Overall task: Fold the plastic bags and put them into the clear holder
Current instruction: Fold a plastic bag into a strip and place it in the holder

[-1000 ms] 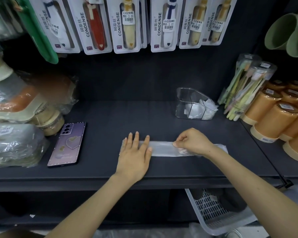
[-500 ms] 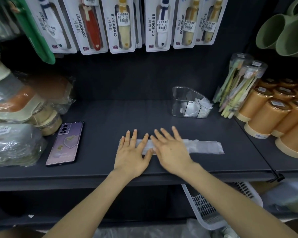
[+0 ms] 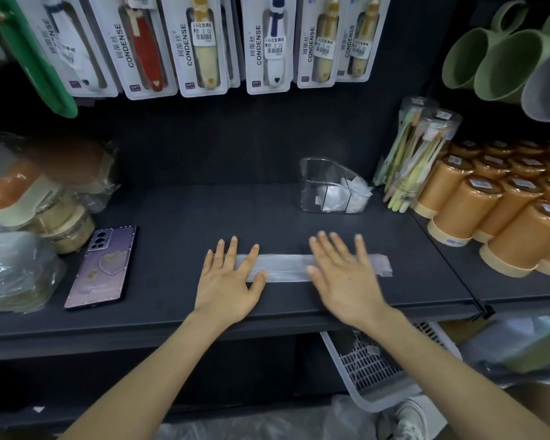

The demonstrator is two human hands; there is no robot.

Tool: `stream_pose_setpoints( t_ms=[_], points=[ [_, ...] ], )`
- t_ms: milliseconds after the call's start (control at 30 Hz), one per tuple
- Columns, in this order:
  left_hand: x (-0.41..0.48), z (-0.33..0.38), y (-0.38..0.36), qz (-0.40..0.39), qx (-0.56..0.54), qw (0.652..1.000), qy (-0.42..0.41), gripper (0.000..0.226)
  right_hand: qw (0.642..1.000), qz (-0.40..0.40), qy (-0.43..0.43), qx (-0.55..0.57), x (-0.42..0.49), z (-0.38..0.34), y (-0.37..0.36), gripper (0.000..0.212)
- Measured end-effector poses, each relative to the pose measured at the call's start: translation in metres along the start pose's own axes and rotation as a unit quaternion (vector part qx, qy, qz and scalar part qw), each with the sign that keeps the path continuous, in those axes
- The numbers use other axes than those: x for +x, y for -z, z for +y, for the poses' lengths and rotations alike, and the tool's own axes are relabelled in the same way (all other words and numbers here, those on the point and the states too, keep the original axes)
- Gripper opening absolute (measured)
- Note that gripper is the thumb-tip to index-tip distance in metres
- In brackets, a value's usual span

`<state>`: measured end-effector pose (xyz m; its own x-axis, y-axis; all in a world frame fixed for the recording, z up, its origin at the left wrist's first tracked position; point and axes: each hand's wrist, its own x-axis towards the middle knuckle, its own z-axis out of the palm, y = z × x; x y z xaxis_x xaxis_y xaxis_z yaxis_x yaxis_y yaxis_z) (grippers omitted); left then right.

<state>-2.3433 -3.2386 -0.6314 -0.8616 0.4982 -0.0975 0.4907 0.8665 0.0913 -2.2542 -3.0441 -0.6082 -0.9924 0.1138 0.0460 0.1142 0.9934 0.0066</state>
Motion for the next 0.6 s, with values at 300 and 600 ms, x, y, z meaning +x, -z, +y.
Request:
stream_pose_setpoints(
  t_ms=[300,600],
  points=[
    [0.000,-0.001,-0.001,0.003,-0.004,1.000,-0.002,0.059,0.998,-0.048,-0.027,0.011,-0.014,0.027,-0.018,0.111],
    [0.000,-0.001,-0.001,0.006,-0.008,1.000,-0.001,0.059,0.993,-0.048,-0.101,0.037,-0.033,0.068,-0.005,0.107]
  ],
)
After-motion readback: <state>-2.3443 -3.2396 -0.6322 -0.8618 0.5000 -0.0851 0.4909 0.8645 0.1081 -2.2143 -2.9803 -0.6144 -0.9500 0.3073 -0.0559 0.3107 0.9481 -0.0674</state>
